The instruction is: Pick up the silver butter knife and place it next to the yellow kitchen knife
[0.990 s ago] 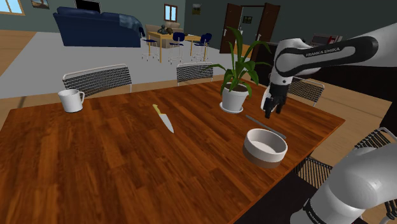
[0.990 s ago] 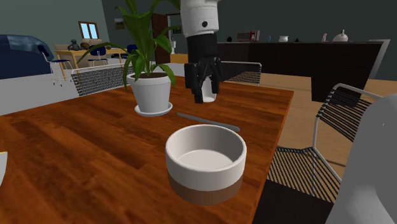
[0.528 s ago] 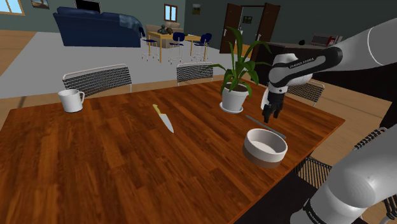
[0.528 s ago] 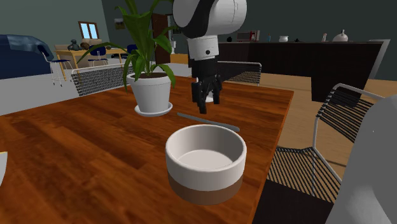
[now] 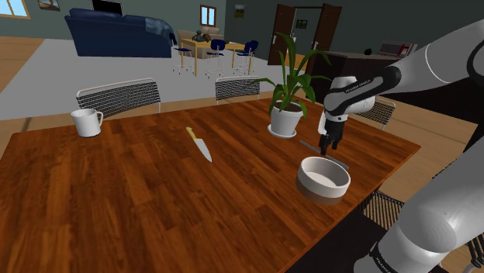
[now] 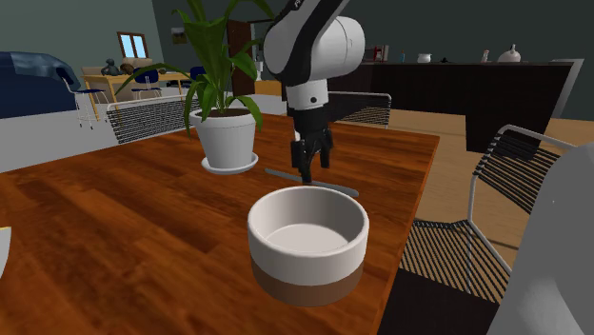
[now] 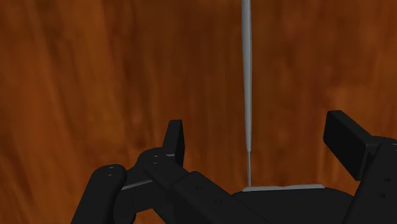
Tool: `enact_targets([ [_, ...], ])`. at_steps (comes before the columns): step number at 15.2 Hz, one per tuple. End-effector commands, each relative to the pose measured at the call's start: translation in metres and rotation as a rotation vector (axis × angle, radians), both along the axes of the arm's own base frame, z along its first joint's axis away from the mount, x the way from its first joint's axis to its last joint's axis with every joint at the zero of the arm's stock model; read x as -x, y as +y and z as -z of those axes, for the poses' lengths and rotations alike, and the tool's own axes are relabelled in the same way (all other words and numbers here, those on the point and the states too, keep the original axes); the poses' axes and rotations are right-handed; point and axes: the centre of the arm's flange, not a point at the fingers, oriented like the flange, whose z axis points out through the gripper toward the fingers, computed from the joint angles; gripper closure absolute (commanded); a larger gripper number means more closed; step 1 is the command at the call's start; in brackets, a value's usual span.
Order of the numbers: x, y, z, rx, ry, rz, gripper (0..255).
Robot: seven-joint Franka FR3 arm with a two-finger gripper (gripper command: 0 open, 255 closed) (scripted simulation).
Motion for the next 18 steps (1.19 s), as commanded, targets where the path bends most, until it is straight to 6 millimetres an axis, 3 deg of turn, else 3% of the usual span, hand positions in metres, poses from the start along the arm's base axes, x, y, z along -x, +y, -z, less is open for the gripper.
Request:
enact_targets([
  [1,0.0016,0.0002,0.0135,0.000,0.000,0.000,0],
  [9,0.0016,0.0002,0.0135,0.000,0.000,0.000,0],
  [10,0.0016,0.0002,0.0135,0.000,0.000,0.000,255],
  [18,0.0016,0.0003,0.0135,0.000,0.000,0.000,255],
])
